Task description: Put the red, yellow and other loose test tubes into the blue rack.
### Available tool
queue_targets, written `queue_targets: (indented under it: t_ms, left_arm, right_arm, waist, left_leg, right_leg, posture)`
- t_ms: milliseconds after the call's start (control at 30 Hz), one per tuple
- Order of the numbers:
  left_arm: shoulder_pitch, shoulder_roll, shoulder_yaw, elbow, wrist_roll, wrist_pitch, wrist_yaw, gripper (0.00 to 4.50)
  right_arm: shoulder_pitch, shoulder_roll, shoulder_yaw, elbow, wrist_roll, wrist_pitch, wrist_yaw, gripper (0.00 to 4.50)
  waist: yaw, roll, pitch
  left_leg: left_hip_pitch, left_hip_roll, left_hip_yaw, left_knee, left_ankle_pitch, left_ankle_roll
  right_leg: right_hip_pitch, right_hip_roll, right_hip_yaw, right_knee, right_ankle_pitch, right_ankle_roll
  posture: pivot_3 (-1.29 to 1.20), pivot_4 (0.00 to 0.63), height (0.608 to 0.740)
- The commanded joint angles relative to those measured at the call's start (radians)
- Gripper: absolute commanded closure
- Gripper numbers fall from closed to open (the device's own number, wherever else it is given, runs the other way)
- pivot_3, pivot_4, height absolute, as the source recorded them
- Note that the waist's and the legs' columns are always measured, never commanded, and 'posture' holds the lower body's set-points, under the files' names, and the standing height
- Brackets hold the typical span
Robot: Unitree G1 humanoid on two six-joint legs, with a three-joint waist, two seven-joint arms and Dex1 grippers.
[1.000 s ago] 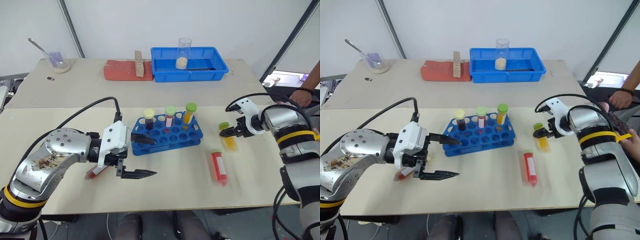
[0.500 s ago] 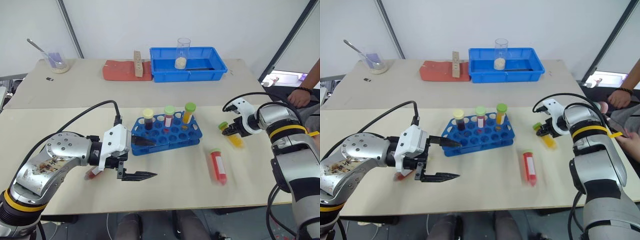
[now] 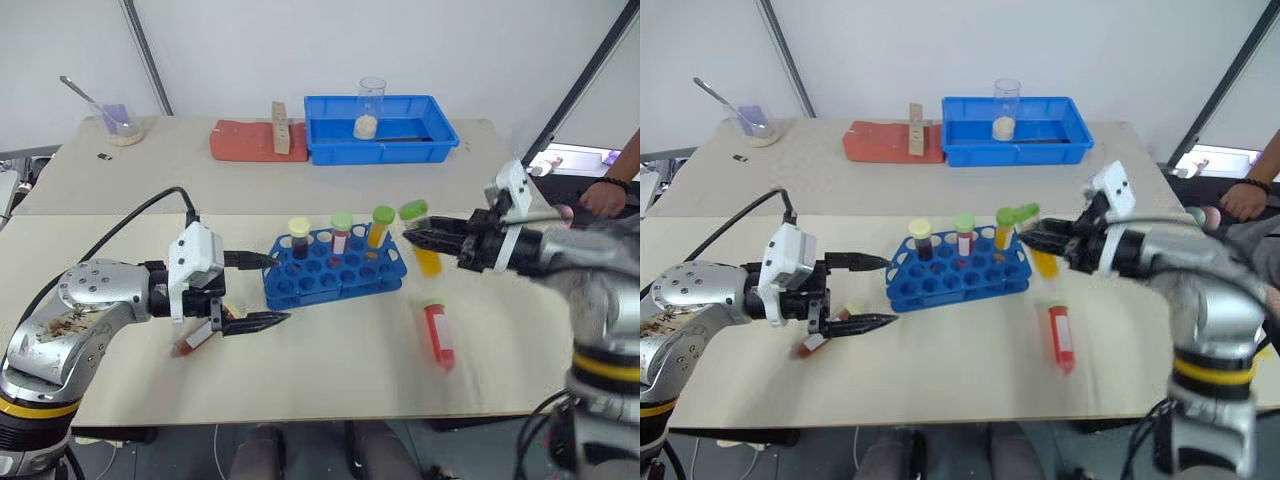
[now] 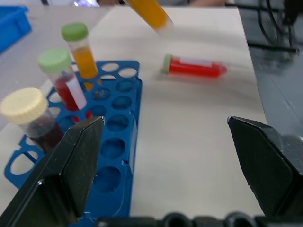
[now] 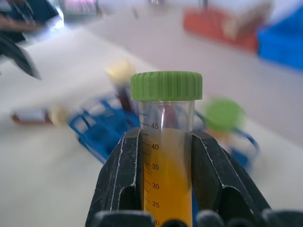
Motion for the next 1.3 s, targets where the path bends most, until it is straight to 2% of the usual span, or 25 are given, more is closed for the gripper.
queue_targets:
  t_ms: [33, 233, 400, 933, 1100, 1300]
  left_arm:
    - [-0.021, -0.013, 0.001, -0.008, -0.011, -0.016, -0.001, 0.00]
    - [-0.048, -0.039, -0.037, -0.007, -0.004, -0.006, 0.006, 0.00]
    - [-0.050, -0.058, -0.047, -0.014, -0.006, 0.000, 0.021, 0.00]
    - [-0.042, -0.069, -0.064, -0.011, -0.006, 0.023, 0.048, 0.00]
    - [-0.052, -0.072, -0.071, -0.009, -0.006, 0.024, 0.053, 0.00]
    - [-0.063, -0.096, -0.071, -0.022, -0.021, 0.042, 0.086, 0.00]
  right_arm:
    - [0.055, 0.070, -0.019, -0.065, -0.022, -0.177, -0.110, 3.52]
    - [0.128, 0.188, 0.090, 0.088, -0.149, -0.549, -0.198, 3.52]
    - [0.122, 0.231, 0.142, 0.224, -0.191, -0.714, -0.228, 3.52]
    - [0.084, 0.280, 0.224, 0.460, -0.253, -0.963, -0.302, 3.52]
    - [0.087, 0.277, 0.229, 0.490, -0.262, -1.003, -0.320, 3.53]
    - [0.107, 0.329, 0.216, 0.496, -0.257, -1.034, -0.405, 3.53]
  waist:
    - [-0.002, 0.000, 0.000]
    - [-0.006, 0.000, 0.000]
    - [-0.012, 0.000, 0.000]
    - [-0.014, 0.000, 0.000]
    - [-0.014, 0.000, 0.000]
    - [-0.014, 0.000, 0.000]
  left_leg:
    - [0.000, 0.000, 0.000, 0.002, 0.000, 0.000]
    - [0.000, 0.000, 0.002, 0.003, 0.000, -0.001]
    - [0.000, 0.000, 0.001, 0.001, 0.000, 0.000]
    - [0.000, 0.000, 0.001, 0.001, 0.000, 0.000]
    - [0.000, 0.000, 0.001, 0.001, 0.000, 0.000]
    - [0.000, 0.000, 0.001, 0.001, 0.000, 0.000]
  right_leg:
    - [0.000, 0.000, 0.000, 0.000, 0.001, 0.000]
    - [0.001, 0.000, 0.001, -0.001, 0.000, -0.004]
    - [0.001, 0.000, 0.001, -0.001, 0.002, -0.002]
    - [0.001, 0.000, 0.001, -0.001, 0.002, -0.002]
    - [0.001, 0.000, 0.001, -0.001, 0.002, -0.002]
    - [0.001, 0.000, 0.001, -0.001, 0.002, -0.002]
  posture:
    - [0.00, 0.150, 0.740]
    - [0.00, 0.150, 0.740]
    - [0.00, 0.150, 0.740]
    - [0.00, 0.150, 0.740]
    - [0.00, 0.150, 0.740]
    - [0.00, 0.150, 0.740]
